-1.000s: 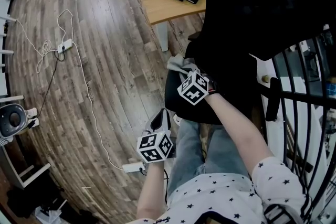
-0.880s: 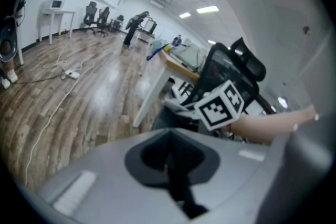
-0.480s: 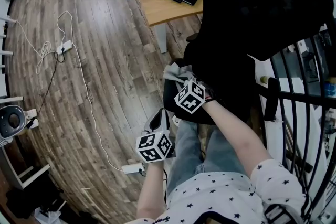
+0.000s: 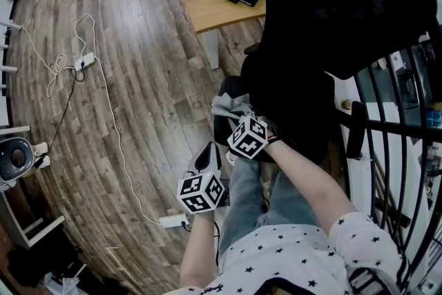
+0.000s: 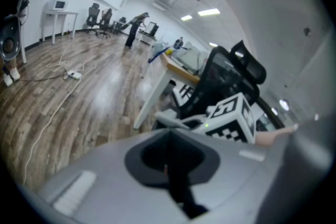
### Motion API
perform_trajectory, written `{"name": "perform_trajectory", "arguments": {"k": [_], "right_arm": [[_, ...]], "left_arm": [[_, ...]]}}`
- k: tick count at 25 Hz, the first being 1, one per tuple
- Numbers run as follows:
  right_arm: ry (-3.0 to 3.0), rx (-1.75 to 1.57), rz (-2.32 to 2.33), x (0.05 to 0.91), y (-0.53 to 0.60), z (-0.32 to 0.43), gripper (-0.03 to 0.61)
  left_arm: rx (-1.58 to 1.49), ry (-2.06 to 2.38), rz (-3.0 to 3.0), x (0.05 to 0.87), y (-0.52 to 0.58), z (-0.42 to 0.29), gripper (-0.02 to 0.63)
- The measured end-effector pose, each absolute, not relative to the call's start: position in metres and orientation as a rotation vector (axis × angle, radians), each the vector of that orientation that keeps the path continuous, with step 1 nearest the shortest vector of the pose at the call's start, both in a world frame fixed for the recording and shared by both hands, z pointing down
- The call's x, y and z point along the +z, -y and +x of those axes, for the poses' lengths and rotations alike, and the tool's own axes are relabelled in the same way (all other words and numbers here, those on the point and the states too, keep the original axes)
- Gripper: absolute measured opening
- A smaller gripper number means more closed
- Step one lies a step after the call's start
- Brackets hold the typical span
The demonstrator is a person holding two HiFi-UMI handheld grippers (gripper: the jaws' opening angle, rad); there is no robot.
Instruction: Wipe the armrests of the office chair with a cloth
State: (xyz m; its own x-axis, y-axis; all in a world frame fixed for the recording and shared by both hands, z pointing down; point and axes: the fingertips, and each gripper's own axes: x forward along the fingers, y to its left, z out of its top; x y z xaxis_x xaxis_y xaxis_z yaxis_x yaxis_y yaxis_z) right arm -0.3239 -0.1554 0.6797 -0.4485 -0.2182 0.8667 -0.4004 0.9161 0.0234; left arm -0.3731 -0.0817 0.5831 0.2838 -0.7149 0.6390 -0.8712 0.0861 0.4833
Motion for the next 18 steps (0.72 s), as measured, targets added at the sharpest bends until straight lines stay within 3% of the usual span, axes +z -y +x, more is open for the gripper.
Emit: {"name": "perform_trajectory", "arguments": {"k": [18], "right_arm": [[2.078,0.242,0.339,0.677,0.094,-0.331,0.025]], "left_arm": [[0.207,1.509,1.624,0.582,0.065,-0.381,0.008]]}}
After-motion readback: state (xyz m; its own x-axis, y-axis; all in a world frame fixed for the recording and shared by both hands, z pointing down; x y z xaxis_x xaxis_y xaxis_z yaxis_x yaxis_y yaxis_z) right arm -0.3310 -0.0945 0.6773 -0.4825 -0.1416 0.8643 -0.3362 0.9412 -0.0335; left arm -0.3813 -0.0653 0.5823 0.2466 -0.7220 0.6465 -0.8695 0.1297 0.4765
